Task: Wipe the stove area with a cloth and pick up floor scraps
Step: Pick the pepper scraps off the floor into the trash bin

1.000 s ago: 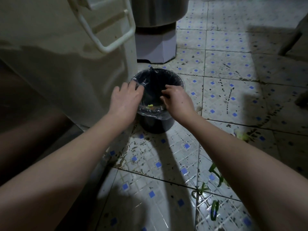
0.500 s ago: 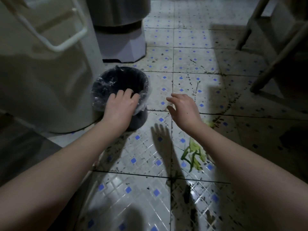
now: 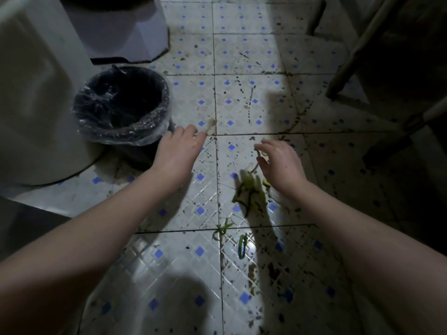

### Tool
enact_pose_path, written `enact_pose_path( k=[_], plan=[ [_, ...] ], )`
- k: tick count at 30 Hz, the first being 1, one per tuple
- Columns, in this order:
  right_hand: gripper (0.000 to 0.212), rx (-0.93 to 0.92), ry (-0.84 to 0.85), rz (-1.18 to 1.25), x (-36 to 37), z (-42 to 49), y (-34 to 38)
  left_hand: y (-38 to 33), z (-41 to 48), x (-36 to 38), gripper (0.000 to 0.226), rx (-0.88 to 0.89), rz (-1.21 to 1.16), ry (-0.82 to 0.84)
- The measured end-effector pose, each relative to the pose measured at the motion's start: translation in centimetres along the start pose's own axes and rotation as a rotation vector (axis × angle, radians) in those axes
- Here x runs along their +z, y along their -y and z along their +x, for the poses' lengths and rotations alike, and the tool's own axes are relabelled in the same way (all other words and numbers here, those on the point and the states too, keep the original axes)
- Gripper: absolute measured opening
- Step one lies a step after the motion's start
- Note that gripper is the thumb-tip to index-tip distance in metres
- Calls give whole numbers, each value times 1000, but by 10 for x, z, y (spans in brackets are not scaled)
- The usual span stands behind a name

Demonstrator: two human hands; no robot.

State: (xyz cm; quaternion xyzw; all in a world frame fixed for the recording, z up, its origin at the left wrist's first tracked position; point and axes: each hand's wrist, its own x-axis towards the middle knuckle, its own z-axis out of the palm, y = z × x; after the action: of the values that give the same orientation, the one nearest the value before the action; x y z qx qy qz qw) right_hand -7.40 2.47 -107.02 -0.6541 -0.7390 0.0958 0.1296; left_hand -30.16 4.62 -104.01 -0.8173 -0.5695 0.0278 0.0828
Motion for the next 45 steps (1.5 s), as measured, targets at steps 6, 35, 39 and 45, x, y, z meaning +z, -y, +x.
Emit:
enact_pose_path(
  k=[6, 35, 39, 45],
  plan=[
    [39, 47, 61, 42, 16, -43, -14, -28, -21, 29, 51, 87, -29, 97],
    [59, -297, 561, -35, 91, -142, -11, -87, -95, 118, 36, 331, -215, 372],
    [63, -374, 590, -95, 96, -142, -11, -88, -95, 121, 41, 316, -209, 383],
    [39, -369, 514, -95, 96, -138, -13, -81, -92, 125, 30, 284, -264, 407]
  ],
)
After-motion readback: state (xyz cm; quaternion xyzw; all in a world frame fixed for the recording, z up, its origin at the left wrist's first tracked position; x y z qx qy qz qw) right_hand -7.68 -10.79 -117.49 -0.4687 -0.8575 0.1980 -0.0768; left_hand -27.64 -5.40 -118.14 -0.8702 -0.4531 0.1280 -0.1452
